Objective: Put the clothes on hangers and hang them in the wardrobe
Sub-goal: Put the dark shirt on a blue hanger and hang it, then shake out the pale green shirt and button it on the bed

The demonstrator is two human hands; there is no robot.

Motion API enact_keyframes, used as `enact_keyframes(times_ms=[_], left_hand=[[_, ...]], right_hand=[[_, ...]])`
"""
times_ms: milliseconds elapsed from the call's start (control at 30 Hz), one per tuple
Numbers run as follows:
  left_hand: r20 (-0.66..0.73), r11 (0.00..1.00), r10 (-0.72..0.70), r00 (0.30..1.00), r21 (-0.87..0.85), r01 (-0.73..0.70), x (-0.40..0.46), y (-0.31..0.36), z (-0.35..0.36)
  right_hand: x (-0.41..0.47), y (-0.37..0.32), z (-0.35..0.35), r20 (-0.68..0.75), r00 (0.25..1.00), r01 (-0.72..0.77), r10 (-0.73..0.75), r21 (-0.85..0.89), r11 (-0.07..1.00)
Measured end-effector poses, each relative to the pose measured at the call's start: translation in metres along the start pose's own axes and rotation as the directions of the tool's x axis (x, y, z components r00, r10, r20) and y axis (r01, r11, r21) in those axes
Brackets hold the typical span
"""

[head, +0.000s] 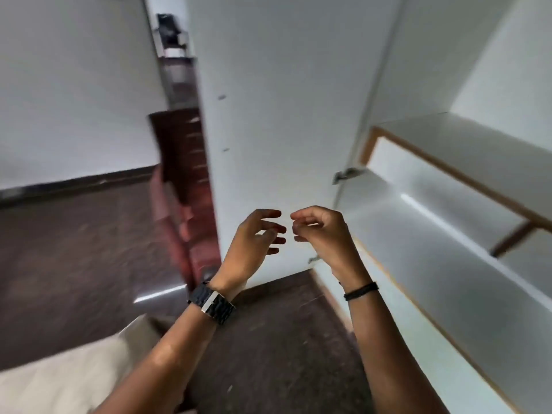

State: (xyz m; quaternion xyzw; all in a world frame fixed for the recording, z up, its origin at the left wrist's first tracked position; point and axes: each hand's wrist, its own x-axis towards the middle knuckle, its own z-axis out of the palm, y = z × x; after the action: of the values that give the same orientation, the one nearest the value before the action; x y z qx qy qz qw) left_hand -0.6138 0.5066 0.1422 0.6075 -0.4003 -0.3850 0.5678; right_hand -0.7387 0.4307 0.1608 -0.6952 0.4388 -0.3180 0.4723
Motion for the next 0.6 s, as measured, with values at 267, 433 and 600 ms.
enact_keyframes(times_ms=[267,433,600], left_hand=[[-0.462,0.97,-0.238,0.855,-0.066,0.235,-0.113,-0.083,-0.168],[-0.718,0.947,-0.312,0.622,-0.177,0.27,-0.184,-0.112,-0.206],[-0.85,0.913,-0.393,0.351,-0.315,0.258,-0.249,-0.132,-0.221]], right_hand=[[-0.032,-0.003,0.22,0.597,0.801,0.084,-0.044,-0.039,0.996],[-0.069,-0.009,0.316,0.852,0.514,0.164,-0.103,0.021,0.986],[-0.12,-0.016,0.381,0.973,0.213,0.202,-0.089,0.045,0.978]])
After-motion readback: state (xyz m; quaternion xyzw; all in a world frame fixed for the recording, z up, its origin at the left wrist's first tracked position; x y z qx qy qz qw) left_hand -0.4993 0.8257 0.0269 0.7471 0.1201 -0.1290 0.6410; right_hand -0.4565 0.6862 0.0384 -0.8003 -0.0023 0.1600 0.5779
